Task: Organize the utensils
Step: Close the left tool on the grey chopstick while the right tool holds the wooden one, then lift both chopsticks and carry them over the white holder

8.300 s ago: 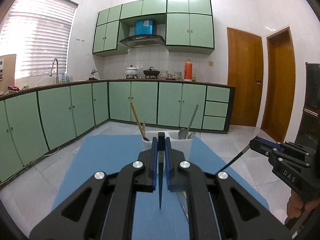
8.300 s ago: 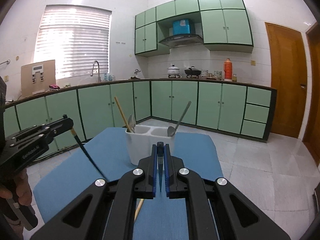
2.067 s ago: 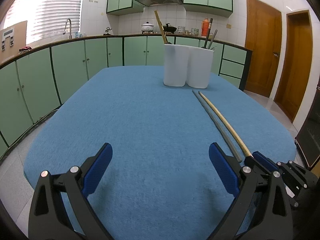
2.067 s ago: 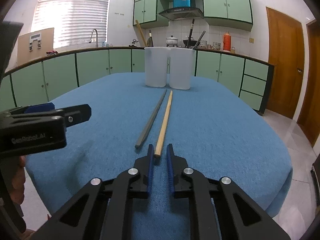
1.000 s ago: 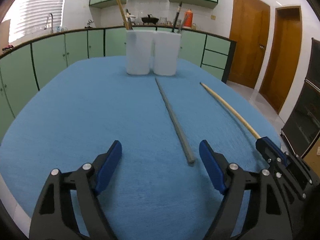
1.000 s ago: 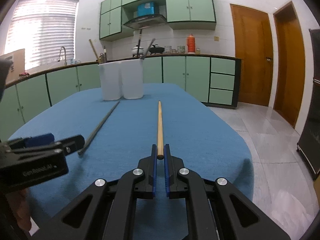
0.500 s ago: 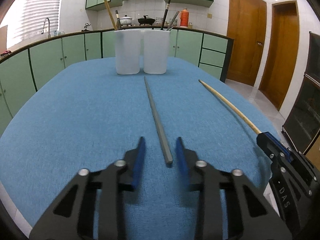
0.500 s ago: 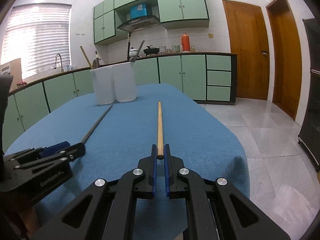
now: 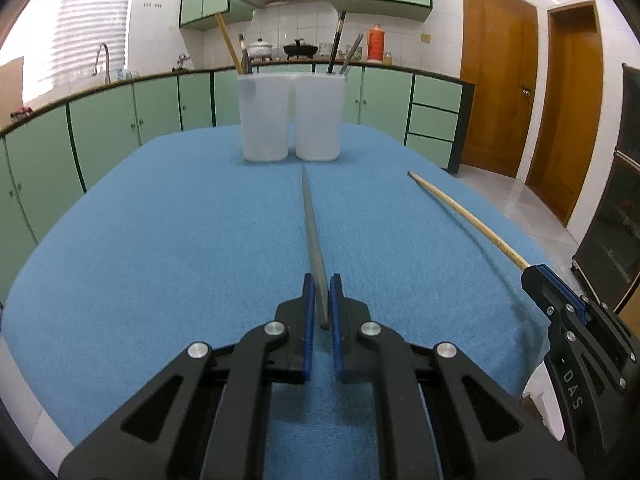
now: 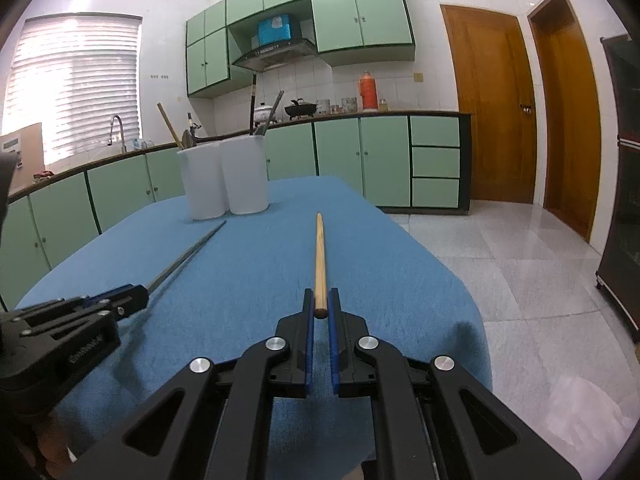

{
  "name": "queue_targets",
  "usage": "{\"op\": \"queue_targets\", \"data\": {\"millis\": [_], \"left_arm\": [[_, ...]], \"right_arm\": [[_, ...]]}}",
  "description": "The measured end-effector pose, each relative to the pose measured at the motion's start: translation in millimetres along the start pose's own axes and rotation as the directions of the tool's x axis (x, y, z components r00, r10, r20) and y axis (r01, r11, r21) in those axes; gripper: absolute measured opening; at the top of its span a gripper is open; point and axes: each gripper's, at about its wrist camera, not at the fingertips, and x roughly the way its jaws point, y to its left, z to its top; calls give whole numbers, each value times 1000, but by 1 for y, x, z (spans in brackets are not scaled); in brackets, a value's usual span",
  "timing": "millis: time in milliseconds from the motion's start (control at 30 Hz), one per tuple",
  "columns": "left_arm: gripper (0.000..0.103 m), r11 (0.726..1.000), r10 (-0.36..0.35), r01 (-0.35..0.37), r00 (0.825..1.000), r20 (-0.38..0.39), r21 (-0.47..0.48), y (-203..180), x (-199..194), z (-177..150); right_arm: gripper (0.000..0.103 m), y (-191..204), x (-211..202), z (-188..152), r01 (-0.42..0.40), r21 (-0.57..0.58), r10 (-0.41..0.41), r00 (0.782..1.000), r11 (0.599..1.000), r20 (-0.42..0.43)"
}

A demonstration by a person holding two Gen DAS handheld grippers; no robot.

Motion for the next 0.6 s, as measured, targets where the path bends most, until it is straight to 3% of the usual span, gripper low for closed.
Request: {"op": "queue_targets", "data": {"millis": [333, 600], "left_arm": [[6, 999, 26, -30, 990, 140, 27, 7, -37, 31], [6, 998, 1, -16, 961, 275, 53, 13, -65, 81]], "right_arm": [[6, 1, -16, 27, -7, -29, 10, 995, 1000, 96], [6, 4, -26, 84, -78, -64, 88, 980, 995, 178]]}}
